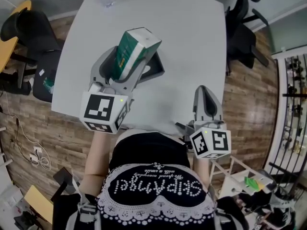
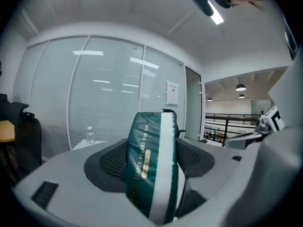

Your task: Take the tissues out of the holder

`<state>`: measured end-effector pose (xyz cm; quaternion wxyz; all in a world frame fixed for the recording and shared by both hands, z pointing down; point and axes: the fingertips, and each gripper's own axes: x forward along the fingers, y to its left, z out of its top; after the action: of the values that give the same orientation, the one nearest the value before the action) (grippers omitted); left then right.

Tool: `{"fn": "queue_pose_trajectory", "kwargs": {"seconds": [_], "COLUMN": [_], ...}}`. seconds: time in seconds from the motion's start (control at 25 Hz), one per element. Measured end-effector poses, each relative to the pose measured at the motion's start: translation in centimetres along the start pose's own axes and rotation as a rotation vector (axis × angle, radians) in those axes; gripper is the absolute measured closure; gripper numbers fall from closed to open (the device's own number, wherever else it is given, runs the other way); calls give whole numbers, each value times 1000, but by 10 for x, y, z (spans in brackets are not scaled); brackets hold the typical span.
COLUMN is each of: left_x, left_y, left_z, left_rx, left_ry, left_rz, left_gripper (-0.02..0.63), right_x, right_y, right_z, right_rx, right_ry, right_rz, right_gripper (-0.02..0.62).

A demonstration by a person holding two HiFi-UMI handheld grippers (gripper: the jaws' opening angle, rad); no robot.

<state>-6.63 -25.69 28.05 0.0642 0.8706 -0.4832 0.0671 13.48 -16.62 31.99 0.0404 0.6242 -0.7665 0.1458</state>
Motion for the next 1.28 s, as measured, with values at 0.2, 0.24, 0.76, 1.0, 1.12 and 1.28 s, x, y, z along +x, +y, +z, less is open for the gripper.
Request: {"fn": "queue_pose_trajectory", "kwargs": {"seconds": [0.2, 0.24, 0.76, 1.0, 1.12, 1.28], "left_x": [-30, -36, -93, -106, -112, -117], "left_y": [2, 2, 8, 10, 9, 6], "left_z": [24, 26, -2, -28, -36, -47], "left_rx": [-10, -15, -80, -89, -103, -126], "left_ry": [-85, -93, -107, -63, -46, -24], "left_rz": [45, 51, 136, 157, 163, 173], "left_gripper": [272, 272, 272, 272, 272, 272], "right_x": [0, -2, -14, -19, -21, -23], "right_y": [2, 3, 0, -1, -1, -1], "right_z": [14, 16, 28, 22, 18, 13], "right_rx": [-11, -12, -24, -28, -30, -24], "right_ry": [-34, -38, -62, -44, -30, -18], "right_rz": [9, 10, -15, -19, -18, -18], "right_gripper": [561, 561, 561, 561, 561, 561]}}
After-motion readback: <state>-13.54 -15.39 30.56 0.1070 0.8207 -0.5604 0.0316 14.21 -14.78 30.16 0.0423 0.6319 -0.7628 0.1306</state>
